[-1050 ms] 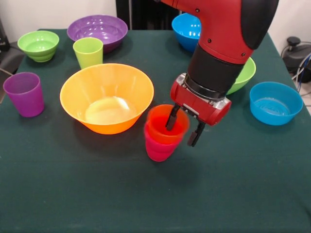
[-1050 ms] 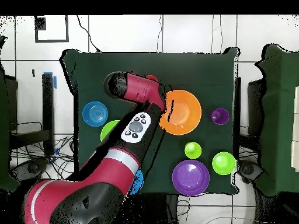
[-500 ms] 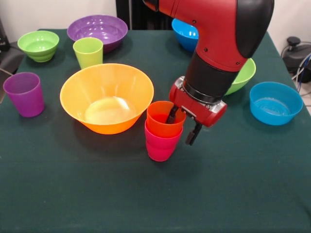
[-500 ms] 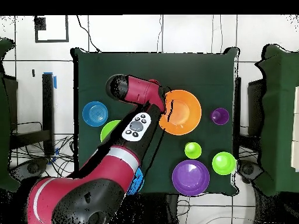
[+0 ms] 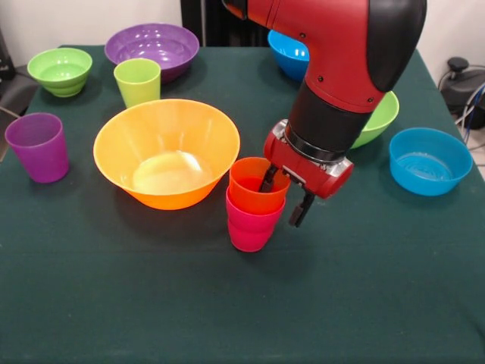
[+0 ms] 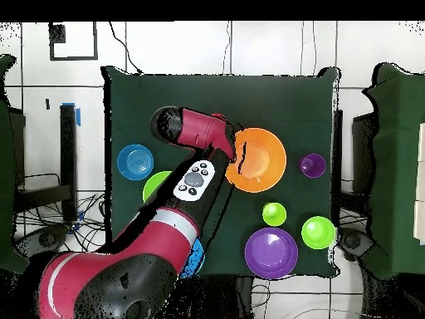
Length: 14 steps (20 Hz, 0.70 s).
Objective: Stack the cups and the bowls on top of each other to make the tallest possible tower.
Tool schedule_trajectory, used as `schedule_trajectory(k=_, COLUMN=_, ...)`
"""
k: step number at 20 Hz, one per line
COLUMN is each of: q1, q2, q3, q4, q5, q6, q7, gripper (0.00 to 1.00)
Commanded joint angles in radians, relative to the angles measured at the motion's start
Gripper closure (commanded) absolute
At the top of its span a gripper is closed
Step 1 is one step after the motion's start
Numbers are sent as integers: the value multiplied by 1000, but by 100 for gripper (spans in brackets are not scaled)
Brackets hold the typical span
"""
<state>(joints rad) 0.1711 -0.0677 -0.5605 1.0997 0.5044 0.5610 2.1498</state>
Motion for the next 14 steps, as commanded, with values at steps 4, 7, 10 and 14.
schedule_trajectory(k=4, q1=-14, q2=-28, q3=149, q4=50, q5=-47, q6=43, q7=53, gripper=0)
schedule_trajectory(k=7, q1=-12, q2=-59, q3=161, q4=79, q5=-45, q6=41, q7=45, gripper=0)
schedule_trajectory(k=10, q1=-16, q2=-77, q3=173, q4=99, q5=-49, q6=18, q7=36, gripper=0)
schedule_trajectory(k=14, q1=-21, q2=-109, q3=184, q4=121, q5=-58, q6=6, q7=19, gripper=0)
